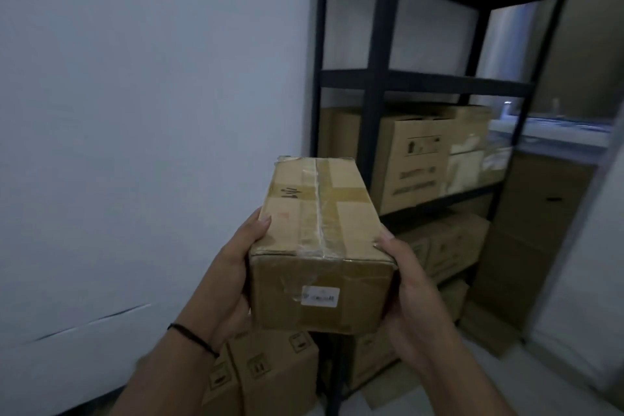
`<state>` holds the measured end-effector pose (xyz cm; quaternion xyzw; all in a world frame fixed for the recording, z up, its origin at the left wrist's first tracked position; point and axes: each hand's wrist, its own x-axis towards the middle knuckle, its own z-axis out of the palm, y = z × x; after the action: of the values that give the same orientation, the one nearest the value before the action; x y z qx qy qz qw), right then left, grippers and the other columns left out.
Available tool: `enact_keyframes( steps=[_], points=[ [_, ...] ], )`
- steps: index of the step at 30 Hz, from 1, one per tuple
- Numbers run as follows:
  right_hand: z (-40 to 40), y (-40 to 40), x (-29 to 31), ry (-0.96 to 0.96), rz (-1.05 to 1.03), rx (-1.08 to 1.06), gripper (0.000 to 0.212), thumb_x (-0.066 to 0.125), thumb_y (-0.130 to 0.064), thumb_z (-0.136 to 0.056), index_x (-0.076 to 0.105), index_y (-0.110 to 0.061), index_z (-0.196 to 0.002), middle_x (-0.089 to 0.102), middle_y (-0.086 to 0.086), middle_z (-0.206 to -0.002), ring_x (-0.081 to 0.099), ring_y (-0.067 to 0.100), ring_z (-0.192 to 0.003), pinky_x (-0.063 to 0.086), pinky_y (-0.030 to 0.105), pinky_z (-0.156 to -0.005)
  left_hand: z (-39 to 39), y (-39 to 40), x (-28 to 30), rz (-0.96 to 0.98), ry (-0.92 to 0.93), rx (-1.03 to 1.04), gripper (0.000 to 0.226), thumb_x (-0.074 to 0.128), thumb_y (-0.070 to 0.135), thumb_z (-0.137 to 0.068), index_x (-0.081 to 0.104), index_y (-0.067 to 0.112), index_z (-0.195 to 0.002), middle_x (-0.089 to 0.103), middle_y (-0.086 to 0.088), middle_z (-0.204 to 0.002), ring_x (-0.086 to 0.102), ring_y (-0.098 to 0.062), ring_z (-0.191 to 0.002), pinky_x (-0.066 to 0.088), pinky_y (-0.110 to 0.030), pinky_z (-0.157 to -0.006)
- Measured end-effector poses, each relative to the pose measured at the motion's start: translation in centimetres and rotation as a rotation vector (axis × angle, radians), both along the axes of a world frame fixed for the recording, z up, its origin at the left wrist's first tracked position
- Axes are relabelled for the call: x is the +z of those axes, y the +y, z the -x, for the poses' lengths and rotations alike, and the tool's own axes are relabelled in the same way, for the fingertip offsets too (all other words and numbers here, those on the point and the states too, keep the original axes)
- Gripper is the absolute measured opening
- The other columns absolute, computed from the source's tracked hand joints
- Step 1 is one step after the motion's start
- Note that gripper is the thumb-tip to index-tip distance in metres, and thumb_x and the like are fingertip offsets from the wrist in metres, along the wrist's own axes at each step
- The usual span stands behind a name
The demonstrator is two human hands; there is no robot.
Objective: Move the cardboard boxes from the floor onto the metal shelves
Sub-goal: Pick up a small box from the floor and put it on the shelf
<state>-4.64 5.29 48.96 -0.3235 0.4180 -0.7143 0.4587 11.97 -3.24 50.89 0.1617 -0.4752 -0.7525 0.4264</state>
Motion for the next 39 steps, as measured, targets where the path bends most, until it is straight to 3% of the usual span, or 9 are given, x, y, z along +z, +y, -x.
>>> enact_keyframes(
  steps=[3, 6, 10, 16, 21, 26, 30, 35, 39],
  points=[
    [3.0, 3.4, 0.7, -0.030, 0.002, -0.092, 0.056, 0.060, -0.043, -0.072, 0.061, -0.030, -0.126, 0.069, 0.002, -0.119, 0.067, 0.026, -0.107, 0.052, 0.052, -0.094, 4.1, 1.5, 0.3, 0.007, -0.012, -0.102, 0.043, 0.047, 0.034, -0.087, 0.063, 0.017, -0.123, 0.072, -0.012, -0.109, 0.072, -0.026, -0.089, 0.058, -0.033, -0.061],
    [6.6, 6.9, 1.2, -0.065, 0.013, -0.192, 0.046, 0.057, -0.039, -0.081, 0.061, -0.028, -0.125, 0.071, 0.002, -0.115, 0.070, 0.026, -0.100, 0.057, 0.047, -0.083, 8.9, 3.1, 0.6, 0.026, -0.032, -0.205, 0.043, 0.050, 0.034, -0.085, 0.062, 0.020, -0.124, 0.071, -0.010, -0.113, 0.071, -0.026, -0.095, 0.059, -0.034, -0.067],
    [12.5, 11.6, 1.4, -0.099, 0.031, -0.325, 0.032, 0.049, -0.032, -0.093, 0.063, -0.024, -0.121, 0.074, 0.003, -0.106, 0.072, 0.023, -0.090, 0.060, 0.036, -0.065, 16.5, 5.4, 0.3, 0.038, -0.048, -0.384, 0.042, 0.060, 0.037, -0.087, 0.060, 0.025, -0.127, 0.064, -0.013, -0.125, 0.062, -0.034, -0.113, 0.051, -0.051, -0.095],
    [24.0, 18.8, 1.6, -0.047, 0.028, -0.461, 0.042, 0.051, -0.039, -0.088, 0.063, -0.022, -0.124, 0.072, 0.004, -0.113, 0.070, 0.024, -0.097, 0.055, 0.040, -0.076, 30.2, 11.5, 0.3, 0.067, -0.045, -0.448, 0.040, 0.051, 0.036, -0.086, 0.061, 0.026, -0.124, 0.069, -0.009, -0.118, 0.066, -0.031, -0.106, 0.056, -0.045, -0.087],
    [31.4, 22.3, 2.4, -0.045, 0.027, -0.474, 0.036, 0.046, -0.036, -0.095, 0.064, -0.020, -0.122, 0.074, 0.007, -0.107, 0.073, 0.022, -0.088, 0.057, 0.032, -0.060, 38.3, 14.7, 0.8, 0.013, -0.019, -0.483, 0.040, 0.054, 0.036, -0.084, 0.062, 0.027, -0.122, 0.069, -0.011, -0.115, 0.067, -0.034, -0.103, 0.058, -0.045, -0.081],
    [37.7, 23.4, 2.6, -0.040, 0.018, -0.502, 0.035, 0.046, -0.037, -0.095, 0.065, -0.021, -0.120, 0.074, 0.006, -0.106, 0.072, 0.022, -0.088, 0.056, 0.033, -0.064, 45.3, 16.2, 1.0, -0.037, -0.028, -0.438, 0.033, 0.049, 0.034, -0.093, 0.062, 0.025, -0.121, 0.072, -0.014, -0.106, 0.072, -0.032, -0.086, 0.060, -0.039, -0.062],
    [42.1, 22.9, 2.2, -0.063, 0.023, -0.513, 0.035, 0.046, -0.038, -0.095, 0.066, -0.022, -0.119, 0.074, 0.007, -0.106, 0.073, 0.022, -0.087, 0.057, 0.032, -0.059, 49.9, 15.7, 0.7, -0.056, -0.029, -0.414, 0.032, 0.048, 0.035, -0.094, 0.061, 0.027, -0.122, 0.072, -0.013, -0.108, 0.071, -0.034, -0.091, 0.059, -0.042, -0.068],
    [48.1, 20.7, 1.7, -0.056, 0.003, -0.543, 0.036, 0.047, -0.040, -0.094, 0.068, -0.021, -0.116, 0.074, 0.009, -0.105, 0.072, 0.024, -0.089, 0.056, 0.036, -0.066, 56.4, 13.4, 0.0, -0.074, -0.044, -0.400, 0.030, 0.050, 0.035, -0.093, 0.066, 0.024, -0.116, 0.071, -0.015, -0.108, 0.067, -0.038, -0.099, 0.049, -0.056, -0.092],
    [53.3, 18.3, 1.6, -0.043, 0.007, -0.583, 0.036, 0.048, -0.041, -0.094, 0.069, -0.018, -0.113, 0.074, 0.010, -0.104, 0.072, 0.025, -0.089, 0.054, 0.038, -0.072, 62.1, 10.8, -0.1, -0.053, -0.040, -0.443, 0.032, 0.051, 0.036, -0.091, 0.067, 0.023, -0.115, 0.072, -0.014, -0.107, 0.069, -0.036, -0.094, 0.053, -0.051, -0.087]
  ],
)
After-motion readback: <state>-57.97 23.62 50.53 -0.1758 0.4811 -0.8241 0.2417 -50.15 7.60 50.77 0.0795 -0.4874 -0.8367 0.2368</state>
